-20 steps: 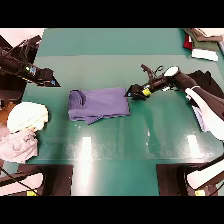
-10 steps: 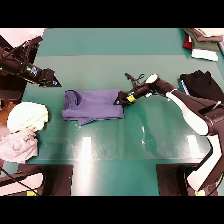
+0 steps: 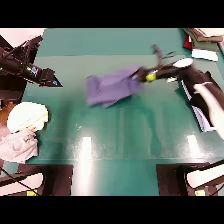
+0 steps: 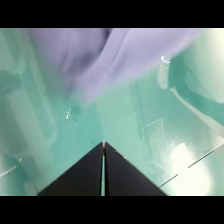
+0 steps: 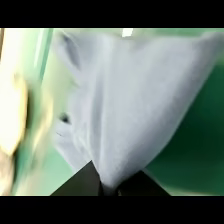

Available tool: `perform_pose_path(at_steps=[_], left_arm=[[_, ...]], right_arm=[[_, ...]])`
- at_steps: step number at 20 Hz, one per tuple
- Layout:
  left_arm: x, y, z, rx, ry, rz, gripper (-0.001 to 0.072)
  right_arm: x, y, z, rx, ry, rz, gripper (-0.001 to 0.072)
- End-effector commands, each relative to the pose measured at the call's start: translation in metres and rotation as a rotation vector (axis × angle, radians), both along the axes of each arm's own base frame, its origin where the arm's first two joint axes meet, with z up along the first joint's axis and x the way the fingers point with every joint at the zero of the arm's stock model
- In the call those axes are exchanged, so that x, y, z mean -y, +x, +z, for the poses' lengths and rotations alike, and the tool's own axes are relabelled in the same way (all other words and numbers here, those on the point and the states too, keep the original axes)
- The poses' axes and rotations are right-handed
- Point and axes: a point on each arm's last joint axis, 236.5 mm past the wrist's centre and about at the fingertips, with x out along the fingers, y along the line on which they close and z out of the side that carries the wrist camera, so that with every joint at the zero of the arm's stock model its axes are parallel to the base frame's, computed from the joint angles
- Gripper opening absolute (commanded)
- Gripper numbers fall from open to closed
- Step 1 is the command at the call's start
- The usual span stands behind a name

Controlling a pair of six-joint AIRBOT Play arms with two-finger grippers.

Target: Fold the shirts.

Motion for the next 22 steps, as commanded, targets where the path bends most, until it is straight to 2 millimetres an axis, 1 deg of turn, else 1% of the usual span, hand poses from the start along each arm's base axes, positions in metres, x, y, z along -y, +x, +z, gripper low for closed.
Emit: perform_pose_path(at_steps=[1,3,5,7,9,10,12,14,15,18,20,21,22], left_arm=[[0.010,0.006,0.009,0.028,-0.055,0.008,0.0025],[0.016,0.008,0.014,0.036,-0.088,0.008,0.0025],[0.020,0.008,0.017,0.040,-0.108,0.008,0.0026],[0.022,0.008,0.019,0.040,-0.120,0.006,0.0026],[0.022,0.008,0.019,0.039,-0.121,0.007,0.0025],[0.022,0.008,0.019,0.039,-0.123,0.007,0.0025],[0.024,0.008,0.021,0.039,-0.131,0.007,0.0026],[0.026,0.008,0.023,0.040,-0.145,0.004,0.0025],[0.026,0.008,0.023,0.040,-0.146,0.004,0.0026],[0.026,0.008,0.023,0.040,-0.146,0.004,0.0025],[0.026,0.007,0.023,0.041,-0.145,0.002,0.0026],[0.026,0.007,0.023,0.040,-0.145,0.002,0.0026],[0.026,0.007,0.023,0.040,-0.145,0.001,0.0025]], right_arm=[[0.138,0.042,0.073,0.186,-0.030,-0.326,0.0013],[0.214,0.046,0.094,0.248,-0.064,-0.471,0.0014],[0.275,0.041,0.100,0.272,-0.093,-0.578,0.0013],[0.325,0.033,0.099,0.275,-0.115,-0.665,0.0013],[0.359,0.025,0.100,0.289,-0.142,-0.721,0.0013],[0.372,0.022,0.100,0.293,-0.150,-0.743,0.0013],[0.387,0.017,0.100,0.303,-0.166,-0.765,0.0013],[0.393,0.015,0.105,0.312,-0.171,-0.770,0.0013],[0.395,0.014,0.114,0.330,-0.176,-0.761,0.0013],[0.378,0.012,0.158,0.409,-0.188,-0.670,0.0013],[0.368,0.008,0.182,0.442,-0.193,-0.619,0.0013],[0.367,0.004,0.190,0.431,-0.209,-0.614,0.0014],[0.370,0.000,0.191,0.395,-0.239,-0.621,0.0014]])
